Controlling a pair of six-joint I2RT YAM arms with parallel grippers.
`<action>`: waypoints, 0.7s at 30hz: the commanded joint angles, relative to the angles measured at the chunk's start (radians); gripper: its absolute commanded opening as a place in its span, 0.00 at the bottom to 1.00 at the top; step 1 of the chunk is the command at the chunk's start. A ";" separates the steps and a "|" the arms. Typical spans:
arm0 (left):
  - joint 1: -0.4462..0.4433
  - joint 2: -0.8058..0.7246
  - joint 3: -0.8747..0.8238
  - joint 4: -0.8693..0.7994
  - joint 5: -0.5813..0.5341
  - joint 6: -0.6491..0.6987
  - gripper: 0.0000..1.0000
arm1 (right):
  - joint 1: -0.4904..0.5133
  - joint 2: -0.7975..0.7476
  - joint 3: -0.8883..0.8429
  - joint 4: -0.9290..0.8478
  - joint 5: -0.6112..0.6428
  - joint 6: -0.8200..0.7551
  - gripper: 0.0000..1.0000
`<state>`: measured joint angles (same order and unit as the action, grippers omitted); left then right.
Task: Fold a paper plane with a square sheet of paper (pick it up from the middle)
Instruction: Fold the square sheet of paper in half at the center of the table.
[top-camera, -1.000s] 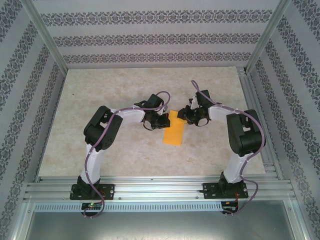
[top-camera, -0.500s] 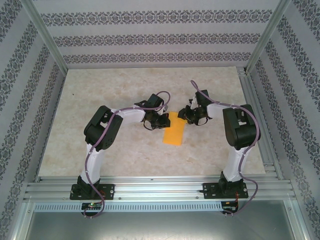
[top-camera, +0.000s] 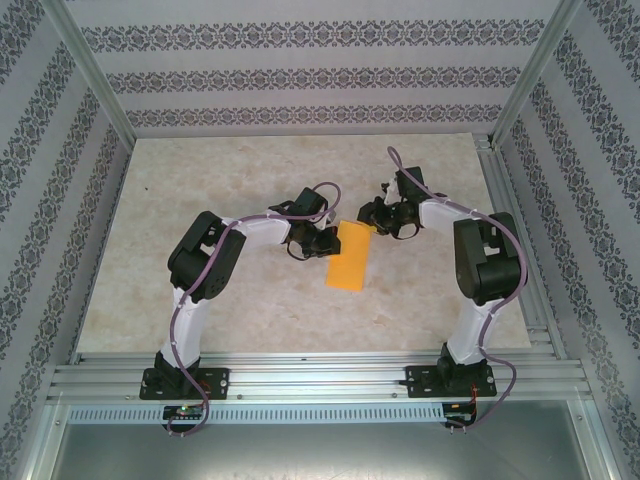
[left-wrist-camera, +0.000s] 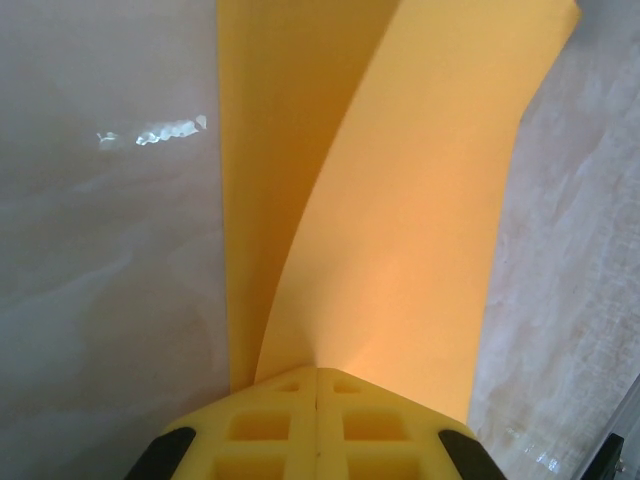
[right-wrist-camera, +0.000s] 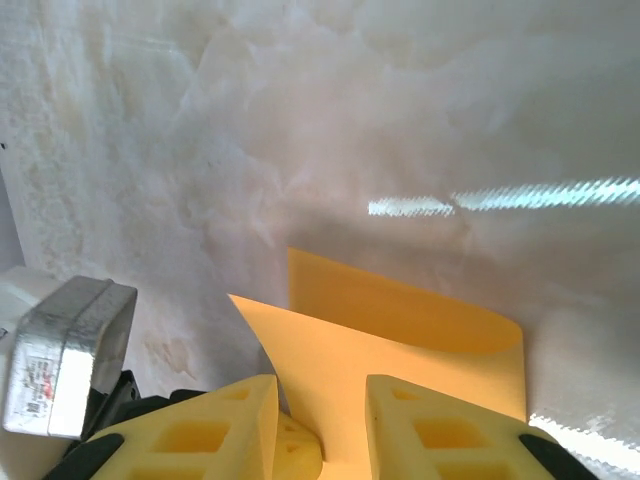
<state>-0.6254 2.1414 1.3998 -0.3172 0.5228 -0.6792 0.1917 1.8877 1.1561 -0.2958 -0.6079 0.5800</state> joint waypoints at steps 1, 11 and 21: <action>-0.020 0.054 -0.010 -0.102 -0.037 0.034 0.00 | -0.009 0.035 0.027 -0.012 -0.006 -0.020 0.29; -0.020 0.054 -0.013 -0.102 -0.036 0.034 0.00 | -0.010 0.135 0.052 -0.083 0.113 -0.052 0.29; -0.020 0.051 -0.012 -0.105 -0.035 0.037 0.00 | -0.012 0.047 0.090 -0.122 0.080 -0.071 0.29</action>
<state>-0.6254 2.1414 1.4002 -0.3172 0.5236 -0.6697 0.1871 1.9949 1.2259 -0.4023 -0.5358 0.5278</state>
